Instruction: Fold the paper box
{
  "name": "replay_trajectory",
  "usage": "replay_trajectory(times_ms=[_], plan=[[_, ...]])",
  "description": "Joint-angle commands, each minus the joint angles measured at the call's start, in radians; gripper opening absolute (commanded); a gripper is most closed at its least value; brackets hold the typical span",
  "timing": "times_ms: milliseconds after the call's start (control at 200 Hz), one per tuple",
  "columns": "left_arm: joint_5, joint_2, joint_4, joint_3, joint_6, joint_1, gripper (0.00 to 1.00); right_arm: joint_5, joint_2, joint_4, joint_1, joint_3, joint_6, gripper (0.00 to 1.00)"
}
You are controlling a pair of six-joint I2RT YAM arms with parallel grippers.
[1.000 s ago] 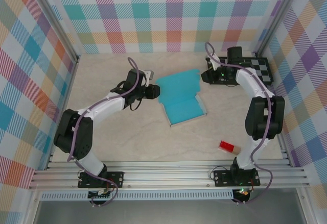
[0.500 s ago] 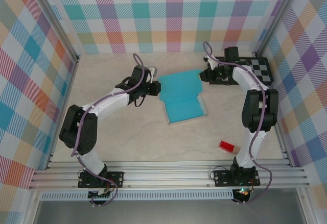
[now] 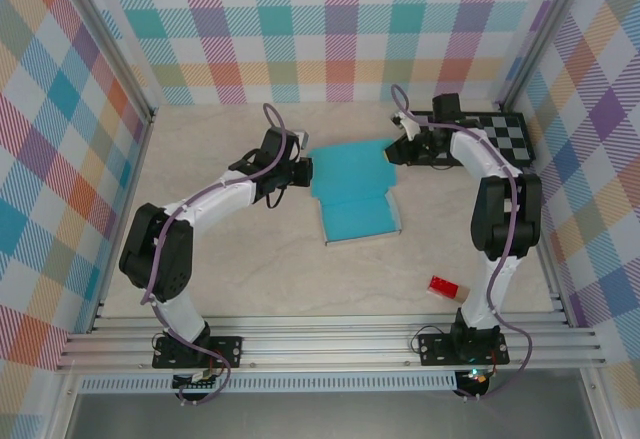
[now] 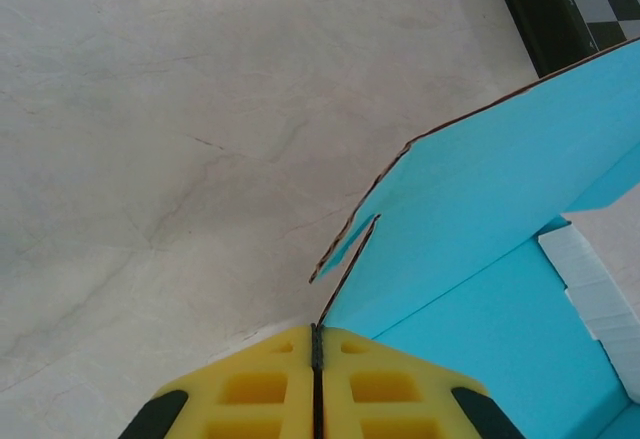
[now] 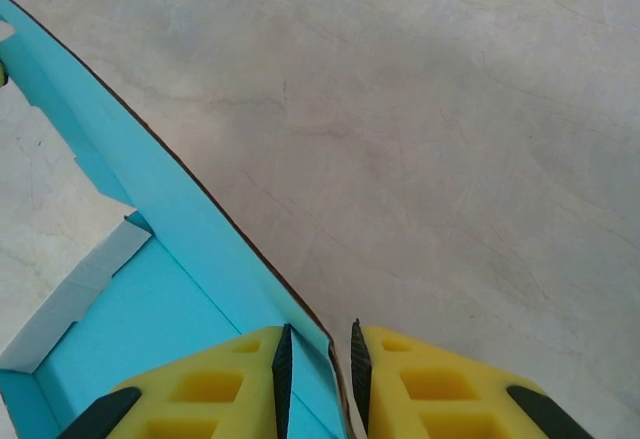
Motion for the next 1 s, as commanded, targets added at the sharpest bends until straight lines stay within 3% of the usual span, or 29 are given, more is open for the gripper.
replay_trajectory(times_ms=[0, 155, 295, 530, 750, 800, 860, 1000], plan=[[0.002, 0.008, -0.013, 0.028, 0.003, -0.017, 0.10, -0.069, -0.038, -0.044, -0.006, -0.025, -0.035, 0.24], [0.059, 0.011, 0.001, 0.028, 0.022, -0.016, 0.22, -0.071, -0.057, -0.075, -0.024, -0.038, -0.051, 0.27], [0.162, 0.008, 0.000, 0.025, 0.070, -0.003, 0.27, -0.166, -0.097, -0.086, -0.086, -0.083, -0.071, 0.29], [0.249, 0.044, 0.019, 0.037, 0.063, 0.027, 0.26, -0.199, -0.161, -0.024, -0.104, -0.155, -0.081, 0.26], [0.216, 0.049, 0.054, 0.031, 0.024, 0.022, 0.16, -0.191, -0.160, -0.017, -0.104, -0.170, -0.073, 0.16], [0.204, 0.044, 0.066, 0.024, 0.016, 0.021, 0.16, -0.175, -0.165, -0.005, -0.104, -0.181, -0.065, 0.19], [0.200, 0.038, 0.079, 0.013, 0.013, 0.021, 0.21, -0.152, -0.177, 0.008, -0.105, -0.198, -0.059, 0.31], [0.235, 0.041, 0.087, 0.010, 0.039, 0.021, 0.28, -0.150, -0.212, 0.011, -0.111, -0.248, -0.087, 0.34]])
